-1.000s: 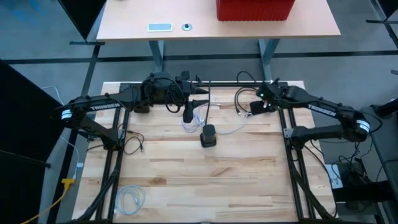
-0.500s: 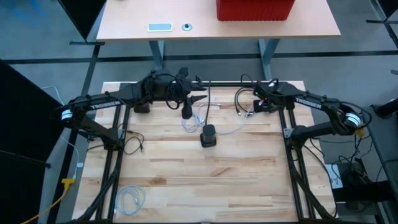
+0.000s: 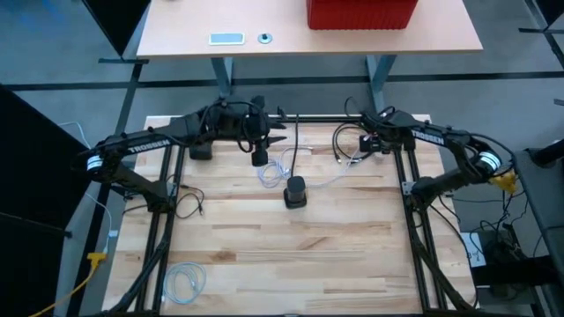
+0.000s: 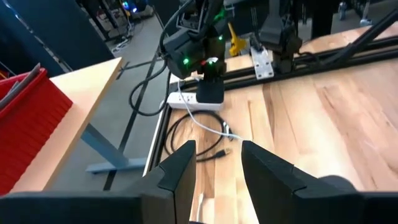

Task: Insert USB
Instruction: Insert the black charger adapter into the white outlet extension

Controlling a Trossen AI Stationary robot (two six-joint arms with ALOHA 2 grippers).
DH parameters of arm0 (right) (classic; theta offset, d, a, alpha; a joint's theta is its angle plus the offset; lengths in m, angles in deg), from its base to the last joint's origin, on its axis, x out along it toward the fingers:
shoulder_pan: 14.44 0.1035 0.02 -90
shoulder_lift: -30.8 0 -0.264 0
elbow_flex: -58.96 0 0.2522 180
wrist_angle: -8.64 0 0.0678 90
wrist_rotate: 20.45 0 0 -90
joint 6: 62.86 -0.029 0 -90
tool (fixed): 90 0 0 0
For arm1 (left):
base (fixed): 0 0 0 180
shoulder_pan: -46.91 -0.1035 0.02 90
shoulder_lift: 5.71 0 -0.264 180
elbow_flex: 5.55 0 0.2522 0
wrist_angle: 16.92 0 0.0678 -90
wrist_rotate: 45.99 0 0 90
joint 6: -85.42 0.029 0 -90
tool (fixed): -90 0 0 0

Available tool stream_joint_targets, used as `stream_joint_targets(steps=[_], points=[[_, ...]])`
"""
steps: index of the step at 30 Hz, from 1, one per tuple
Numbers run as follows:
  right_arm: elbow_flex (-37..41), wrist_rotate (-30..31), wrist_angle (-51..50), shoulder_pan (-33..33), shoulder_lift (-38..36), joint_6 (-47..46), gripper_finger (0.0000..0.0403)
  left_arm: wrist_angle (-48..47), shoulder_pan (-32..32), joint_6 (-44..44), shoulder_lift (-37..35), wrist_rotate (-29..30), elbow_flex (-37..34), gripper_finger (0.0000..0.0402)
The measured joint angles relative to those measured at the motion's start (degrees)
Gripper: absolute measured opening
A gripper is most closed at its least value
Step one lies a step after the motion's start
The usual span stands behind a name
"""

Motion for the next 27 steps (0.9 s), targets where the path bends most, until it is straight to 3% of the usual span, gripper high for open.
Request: stream_joint_targets(steps=[12,27], points=[[-0.2,-0.08,0.8,0.03,7.24,4.02,0.0144,-1.57,-1.28,0.84,-0.02,-0.13,0.0,0.0106],[-1.86,2.09,-6.8,-0.97,2.51,5.64,0.0144,0.56,-1.3,-0.01,-0.01,-1.4,0.0,0.0107]])
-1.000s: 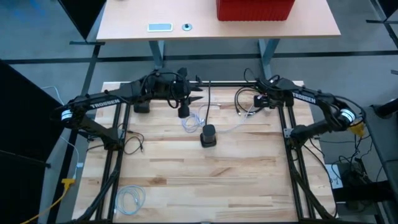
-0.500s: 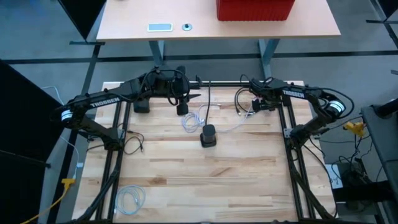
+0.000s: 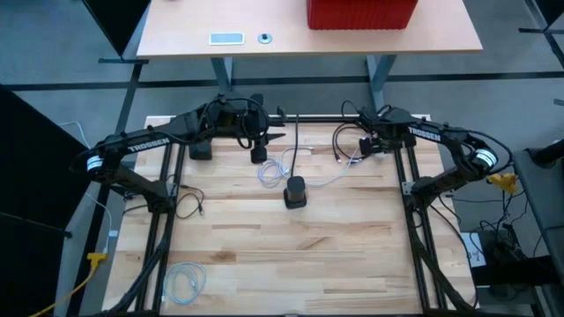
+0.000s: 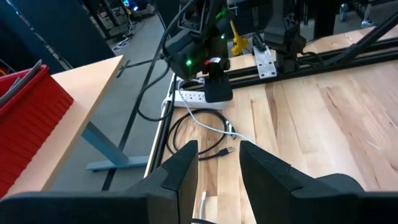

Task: Insert USB
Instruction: Insert the black charger adapter into the white outlet extension

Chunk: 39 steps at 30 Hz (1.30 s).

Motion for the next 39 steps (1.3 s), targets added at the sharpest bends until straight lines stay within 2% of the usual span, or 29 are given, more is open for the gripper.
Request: stream_joint_targets(steps=[6,16,33,39], points=[[1.22,0.61,-1.25,-1.06,-0.05,-0.64,0.0144,0.5,0.02,-0.32,0.0,-0.89,0.0,0.011],[4.38,-0.63,6.64,-5.44,2.14,-0.65,0.0144,-1.78,0.05,-1.48,0.1,-4.43,0.0,0.0105],[4.35,-7.02,18.15,-2.11,0.99,1.18,0.0144,-3.74,0.0,0.35,0.11,-4.66,0.0,0.0107],[3.83,-6.75,16.88,-1.87,0.76,0.46,0.0144,-0.56,0.02,-0.22,0.72,-4.82,-0.28,0.0108]])
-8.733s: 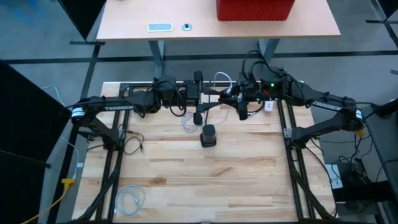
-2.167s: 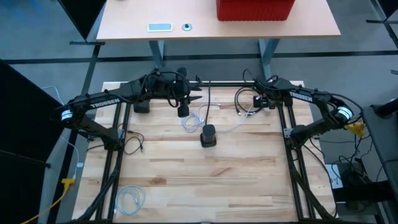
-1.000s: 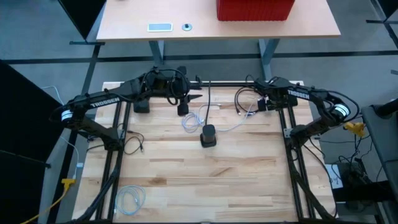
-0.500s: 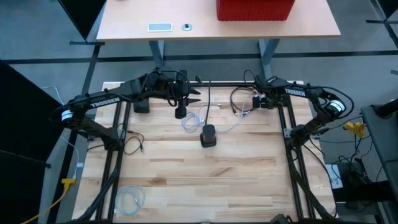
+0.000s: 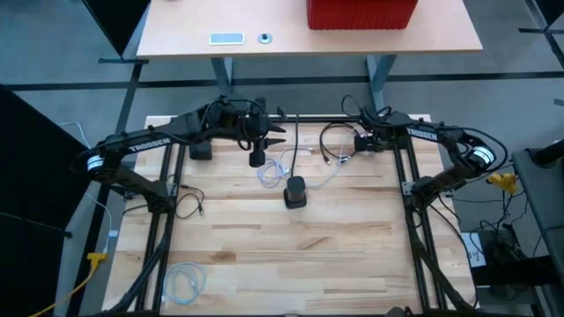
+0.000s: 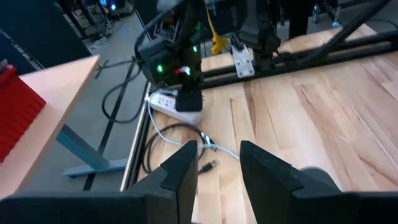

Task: Insert USB
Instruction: Insert the black charger adapter into the white outlet extension

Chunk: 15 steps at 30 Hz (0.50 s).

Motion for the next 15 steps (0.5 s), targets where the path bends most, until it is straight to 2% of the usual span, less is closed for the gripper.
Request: stream_joint_targets(steps=[7,15], points=[[-0.9,3.63,-1.71,0.02,1.21,-3.98,0.0144,6.04,0.0,-3.61,2.03,-1.64,-3.39,0.0105],[-4.52,1.02,1.49,2.8,4.14,-3.0,0.0144,7.07,0.02,-3.42,2.06,-1.7,-3.95,0.0104]])
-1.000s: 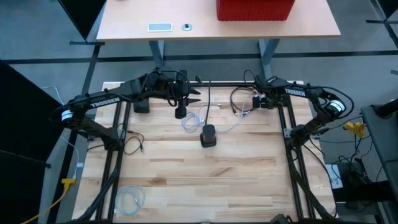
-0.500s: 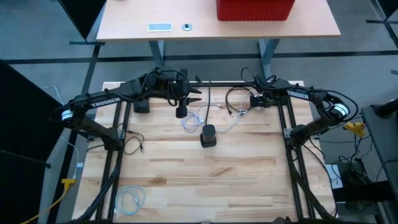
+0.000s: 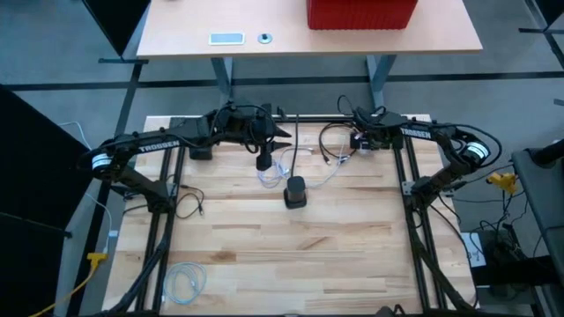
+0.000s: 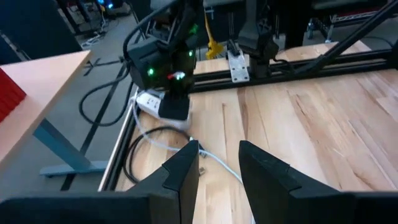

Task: Insert USB
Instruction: Insert the black charger adapter into the white outlet extension

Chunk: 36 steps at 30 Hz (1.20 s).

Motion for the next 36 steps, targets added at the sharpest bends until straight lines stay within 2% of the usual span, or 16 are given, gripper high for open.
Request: stream_joint_targets(steps=[9,15,18,22,36], points=[[-4.23,-3.0,3.56,3.2,3.21,1.36,0.0144,0.99,0.02,0.39,0.02,-0.05,-0.45,0.0103],[-7.99,3.05,-1.5,2.15,1.06,4.74,0.0144,1.1,-0.04,-0.75,0.02,-1.12,-0.98,0.0103],[-7.91,5.06,-3.45,0.66,1.08,6.09,0.0144,3.21,-0.04,-2.05,0.0,-1.25,-2.84,0.0103],[-5.83,5.72,-6.14,-1.25,1.72,2.0,0.0144,4.7,-0.02,-4.68,0.0,-2.66,-5.54,0.0103],[-5.93,3.93,-3.95,2.62,7.18,2.61,0.0144,14.33,0.36,-9.28,0.06,-4.48,-11.47,0.0103]])
